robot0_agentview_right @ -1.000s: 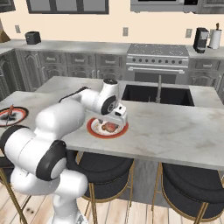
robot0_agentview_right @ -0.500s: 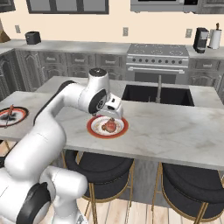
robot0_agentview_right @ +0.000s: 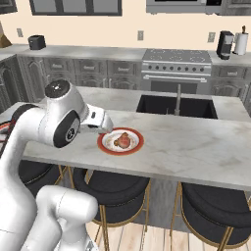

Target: Pick up the peach and orange from the fridge and place one fruit on each plate on the dining counter.

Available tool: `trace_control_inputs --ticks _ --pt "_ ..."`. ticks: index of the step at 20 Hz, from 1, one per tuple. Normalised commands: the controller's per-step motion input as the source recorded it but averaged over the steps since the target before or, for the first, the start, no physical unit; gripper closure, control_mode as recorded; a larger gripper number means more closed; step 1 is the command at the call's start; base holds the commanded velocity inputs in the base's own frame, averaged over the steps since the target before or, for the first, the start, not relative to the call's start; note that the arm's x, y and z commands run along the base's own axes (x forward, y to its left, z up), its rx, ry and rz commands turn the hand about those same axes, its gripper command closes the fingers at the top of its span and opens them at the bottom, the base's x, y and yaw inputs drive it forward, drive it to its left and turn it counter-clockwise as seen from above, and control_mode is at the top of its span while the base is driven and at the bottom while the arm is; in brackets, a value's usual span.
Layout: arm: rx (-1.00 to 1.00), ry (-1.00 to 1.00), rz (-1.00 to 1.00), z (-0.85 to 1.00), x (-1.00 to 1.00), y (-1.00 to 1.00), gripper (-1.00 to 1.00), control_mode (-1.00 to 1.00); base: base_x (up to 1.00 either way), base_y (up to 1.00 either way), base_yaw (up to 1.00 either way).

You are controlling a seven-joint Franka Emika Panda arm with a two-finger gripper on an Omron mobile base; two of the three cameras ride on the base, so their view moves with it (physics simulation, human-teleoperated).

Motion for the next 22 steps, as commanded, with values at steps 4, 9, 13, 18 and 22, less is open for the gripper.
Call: trace_control_inputs --ticks 4,9,13,18,22 --pt "-0.10 -0.13 0.08 0.12 -0.99 0.89 -1.00 -1.00 0.00 0.00 0.00" --pt "0.00 -0.16 0.01 0.00 -1.00 0.52 -1.00 -1.00 0.00 0.00 0.00" --pt "0.01 -0.20 -0.02 -0.07 -0.98 0.22 -1.00 -1.00 0.00 0.00 0.00" --pt "0.09 -0.19 -0.04 -0.10 -0.71 0.01 -1.00 -1.00 0.00 0.00 0.00" --pt "0.04 -0.08 0.00 -0.13 -0.11 0.00 -1.00 -1.00 0.00 0.00 0.00"
